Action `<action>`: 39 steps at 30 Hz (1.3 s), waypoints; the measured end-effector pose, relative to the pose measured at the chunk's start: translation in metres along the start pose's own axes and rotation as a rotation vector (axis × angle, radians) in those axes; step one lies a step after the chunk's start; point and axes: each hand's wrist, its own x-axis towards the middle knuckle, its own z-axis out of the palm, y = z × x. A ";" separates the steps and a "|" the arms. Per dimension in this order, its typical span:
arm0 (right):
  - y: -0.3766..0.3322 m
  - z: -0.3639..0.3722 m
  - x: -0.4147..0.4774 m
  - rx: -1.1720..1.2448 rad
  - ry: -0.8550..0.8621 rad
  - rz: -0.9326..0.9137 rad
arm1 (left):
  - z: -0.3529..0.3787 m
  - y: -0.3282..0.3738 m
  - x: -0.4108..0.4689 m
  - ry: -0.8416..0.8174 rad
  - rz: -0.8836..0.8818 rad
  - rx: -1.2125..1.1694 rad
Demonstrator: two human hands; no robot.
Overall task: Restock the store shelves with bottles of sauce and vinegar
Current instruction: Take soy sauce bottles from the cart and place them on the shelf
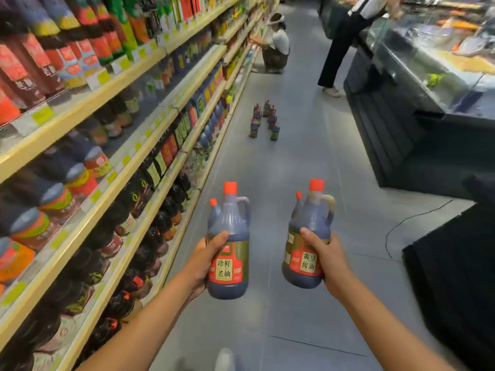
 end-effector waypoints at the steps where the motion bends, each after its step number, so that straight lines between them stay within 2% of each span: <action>1: -0.003 0.003 0.010 0.007 0.007 -0.004 | 0.000 0.005 0.015 -0.018 -0.002 0.014; 6: -0.016 0.011 0.060 0.029 0.057 -0.004 | 0.009 0.027 0.078 -0.090 -0.023 0.022; 13: -0.033 0.003 0.151 0.023 0.077 -0.004 | 0.027 0.052 0.167 -0.081 -0.016 0.021; 27: -0.084 -0.005 0.380 -0.098 -0.048 0.028 | 0.064 0.101 0.340 0.061 0.013 -0.019; 39: -0.114 0.068 0.512 -0.133 -0.090 0.057 | 0.014 0.159 0.462 0.175 0.066 -0.107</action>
